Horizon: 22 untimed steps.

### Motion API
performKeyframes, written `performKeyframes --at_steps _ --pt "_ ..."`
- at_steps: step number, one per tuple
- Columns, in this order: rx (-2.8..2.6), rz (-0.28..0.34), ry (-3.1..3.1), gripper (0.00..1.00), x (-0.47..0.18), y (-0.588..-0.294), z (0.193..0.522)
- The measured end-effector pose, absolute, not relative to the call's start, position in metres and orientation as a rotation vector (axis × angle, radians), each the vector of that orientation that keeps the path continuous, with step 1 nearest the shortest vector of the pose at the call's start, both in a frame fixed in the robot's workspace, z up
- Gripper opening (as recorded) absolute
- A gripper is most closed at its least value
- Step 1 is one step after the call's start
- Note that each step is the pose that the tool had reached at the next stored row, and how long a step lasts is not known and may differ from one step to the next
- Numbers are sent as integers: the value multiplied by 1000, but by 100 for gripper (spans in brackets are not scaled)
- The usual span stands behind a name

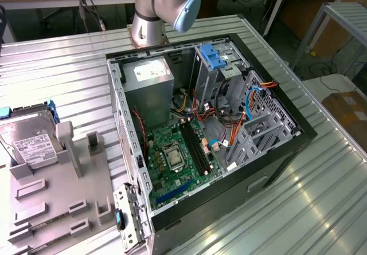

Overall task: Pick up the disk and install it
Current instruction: 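Pick up the disk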

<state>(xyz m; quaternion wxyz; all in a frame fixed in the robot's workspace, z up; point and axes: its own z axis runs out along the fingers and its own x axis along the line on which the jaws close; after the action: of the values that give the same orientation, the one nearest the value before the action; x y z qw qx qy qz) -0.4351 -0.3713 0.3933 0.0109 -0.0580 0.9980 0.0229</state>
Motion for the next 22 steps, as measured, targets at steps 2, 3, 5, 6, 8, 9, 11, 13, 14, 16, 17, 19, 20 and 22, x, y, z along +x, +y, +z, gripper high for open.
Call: performKeyframes --at_steps 2,3,5,6,8,9,11,13,14,16,17,19,20,22 --pt "-222 72 3112 11 -435 -371 393" --pt "-235 72 3111 11 -435 -371 393" --pt "-270 72 3109 11 -435 -371 393" --pt "-283 72 3107 11 -435 -371 393" --pt "-336 73 3103 11 -435 -371 393" --pt "-359 73 3101 11 -435 -371 393" --pt "-389 73 3098 11 -436 -371 393" --pt "-435 74 3092 11 -436 -371 393" --pt "-460 74 3089 11 -436 -371 393" --pt "-494 74 3084 11 -436 -371 393" --pt "-529 75 3079 11 -436 -371 393" --pt "-603 75 3067 11 -436 -371 393" --pt "-626 75 3062 11 -436 -371 393" --pt "-722 76 3043 11 -436 -371 393"
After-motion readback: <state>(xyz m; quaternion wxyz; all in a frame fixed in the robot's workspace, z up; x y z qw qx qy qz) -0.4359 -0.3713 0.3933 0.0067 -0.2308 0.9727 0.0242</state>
